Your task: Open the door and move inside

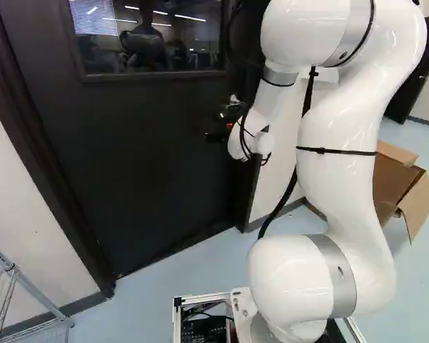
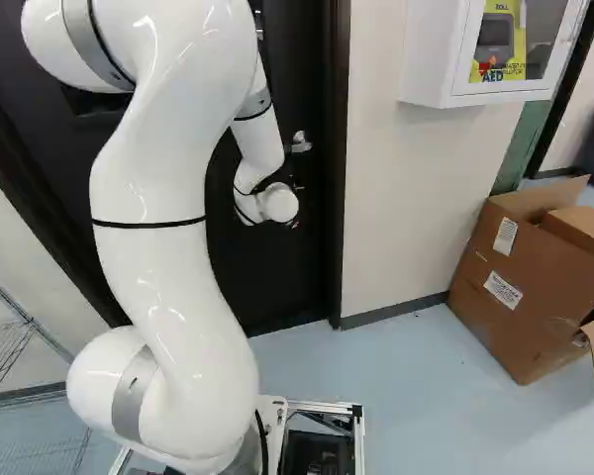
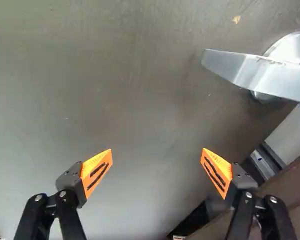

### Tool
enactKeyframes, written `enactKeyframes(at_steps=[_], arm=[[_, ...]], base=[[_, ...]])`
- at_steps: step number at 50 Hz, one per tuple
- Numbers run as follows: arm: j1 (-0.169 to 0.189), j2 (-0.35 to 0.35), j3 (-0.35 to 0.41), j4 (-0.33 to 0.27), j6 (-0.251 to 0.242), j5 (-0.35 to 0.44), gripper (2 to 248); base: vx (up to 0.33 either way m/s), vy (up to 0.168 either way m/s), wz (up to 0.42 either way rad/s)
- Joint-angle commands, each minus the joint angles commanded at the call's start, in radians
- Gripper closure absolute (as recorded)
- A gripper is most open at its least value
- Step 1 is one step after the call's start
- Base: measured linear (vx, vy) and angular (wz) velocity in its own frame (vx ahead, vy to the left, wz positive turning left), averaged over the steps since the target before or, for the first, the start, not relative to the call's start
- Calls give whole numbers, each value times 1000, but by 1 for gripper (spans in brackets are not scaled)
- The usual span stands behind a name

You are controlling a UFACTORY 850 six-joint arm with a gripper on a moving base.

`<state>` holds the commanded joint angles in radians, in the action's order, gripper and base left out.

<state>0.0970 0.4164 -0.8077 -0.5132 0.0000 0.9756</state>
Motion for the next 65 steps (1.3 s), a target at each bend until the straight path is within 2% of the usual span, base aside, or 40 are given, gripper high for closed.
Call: enactKeyframes(at_steps=[46, 65], arm=[[-67, 167, -221, 0, 0, 0, 3], [-94, 254, -341, -9, 0, 0, 3]], base=[[0, 0, 0], [0, 0, 0]])
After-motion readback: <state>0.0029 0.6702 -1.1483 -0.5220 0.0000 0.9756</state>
